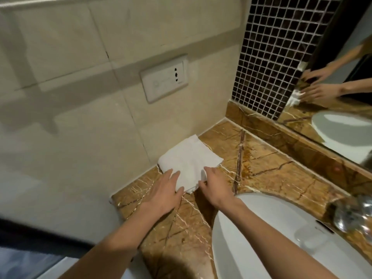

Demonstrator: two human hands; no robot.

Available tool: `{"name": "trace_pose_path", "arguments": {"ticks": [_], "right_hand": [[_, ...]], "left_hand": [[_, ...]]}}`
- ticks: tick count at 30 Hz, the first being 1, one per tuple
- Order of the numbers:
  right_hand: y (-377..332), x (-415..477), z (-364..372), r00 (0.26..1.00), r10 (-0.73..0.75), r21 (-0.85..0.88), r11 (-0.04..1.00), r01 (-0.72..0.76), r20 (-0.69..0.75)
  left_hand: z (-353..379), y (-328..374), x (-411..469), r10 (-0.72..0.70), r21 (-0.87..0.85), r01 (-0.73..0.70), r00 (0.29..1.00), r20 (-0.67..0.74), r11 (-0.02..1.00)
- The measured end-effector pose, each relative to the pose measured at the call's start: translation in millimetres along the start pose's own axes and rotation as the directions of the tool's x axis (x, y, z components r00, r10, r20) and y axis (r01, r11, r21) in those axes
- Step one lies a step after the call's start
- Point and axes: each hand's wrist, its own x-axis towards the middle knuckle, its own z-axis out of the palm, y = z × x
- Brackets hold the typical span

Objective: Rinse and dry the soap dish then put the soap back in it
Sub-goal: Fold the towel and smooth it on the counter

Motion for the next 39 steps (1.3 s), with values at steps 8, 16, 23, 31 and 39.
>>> {"name": "trace_pose_path", "arguments": {"ticks": [8, 16, 23, 31, 39], "right_hand": [[-3.3, 54.4, 6.1, 0.985, 0.171, -0.029, 0.985, -0.170, 0.003], [6.1, 85.2, 0.7, 0.962, 0.266, -0.013, 0.964, -0.266, 0.064], [15.6, 112.1, -10.0, 0.969, 0.231, 0.036, 0.973, -0.228, -0.085], [5.5, 106.8, 9.9, 0.948, 0.168, -0.200, 0.954, -0.225, -0.270], [27.3, 106.4, 18.5, 0.991, 0.013, -0.320, 0.947, 0.030, 0.131]], "left_hand": [[0.8, -7.1, 64.4, 0.029, 0.076, -0.033, 0.998, 0.051, 0.997], [4.4, 1.5, 111.7, 0.119, 0.119, -0.123, 0.992, 0.041, 0.985], [13.9, 2.6, 131.3, 0.127, 0.218, -0.144, 0.988, 0.089, 0.965], [25.4, -2.4, 135.3, 0.257, 0.370, -0.263, 0.964, 0.068, 0.891], [28.6, 4.5, 144.4, 0.278, 0.432, -0.266, 0.960, 0.038, 0.861]]}}
